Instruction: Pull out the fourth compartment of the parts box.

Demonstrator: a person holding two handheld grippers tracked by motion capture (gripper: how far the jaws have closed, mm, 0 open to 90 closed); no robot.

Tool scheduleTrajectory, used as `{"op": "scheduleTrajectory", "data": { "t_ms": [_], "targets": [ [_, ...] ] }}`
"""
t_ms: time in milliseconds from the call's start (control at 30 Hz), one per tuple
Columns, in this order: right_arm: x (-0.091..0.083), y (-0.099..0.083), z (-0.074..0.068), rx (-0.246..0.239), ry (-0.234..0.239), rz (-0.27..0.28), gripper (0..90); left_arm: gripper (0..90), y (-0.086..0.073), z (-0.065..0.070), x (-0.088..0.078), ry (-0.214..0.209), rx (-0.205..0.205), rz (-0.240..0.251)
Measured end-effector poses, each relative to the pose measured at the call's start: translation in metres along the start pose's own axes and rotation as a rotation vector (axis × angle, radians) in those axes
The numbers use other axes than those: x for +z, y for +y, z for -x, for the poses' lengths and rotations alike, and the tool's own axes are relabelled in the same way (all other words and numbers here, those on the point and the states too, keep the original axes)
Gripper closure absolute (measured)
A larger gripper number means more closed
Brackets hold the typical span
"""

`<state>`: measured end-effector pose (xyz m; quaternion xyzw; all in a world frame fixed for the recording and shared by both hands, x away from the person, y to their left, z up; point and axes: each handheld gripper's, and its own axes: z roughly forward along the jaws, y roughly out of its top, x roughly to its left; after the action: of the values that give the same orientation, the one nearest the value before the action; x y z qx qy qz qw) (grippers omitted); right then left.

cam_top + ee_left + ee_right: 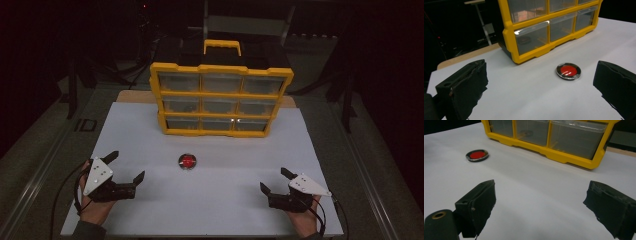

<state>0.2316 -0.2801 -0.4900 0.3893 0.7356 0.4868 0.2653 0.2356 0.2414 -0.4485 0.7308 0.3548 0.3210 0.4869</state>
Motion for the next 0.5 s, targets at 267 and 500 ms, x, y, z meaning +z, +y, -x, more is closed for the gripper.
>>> {"op": "scheduleTrajectory", "data": {
  "t_ms": [267, 500],
  "targets": [
    [-0.001, 0.001, 0.001, 0.006, 0.002, 0.006, 8.7, 0.0, 0.01, -0.002, 0.005, -0.012, 0.037, 0.005],
    [-0.001, 0.001, 0.002, 0.01, 0.002, 0.008, 8.7, 0.0, 0.022, -0.004, 0.013, -0.009, 0.052, 0.021]
  ]
}}
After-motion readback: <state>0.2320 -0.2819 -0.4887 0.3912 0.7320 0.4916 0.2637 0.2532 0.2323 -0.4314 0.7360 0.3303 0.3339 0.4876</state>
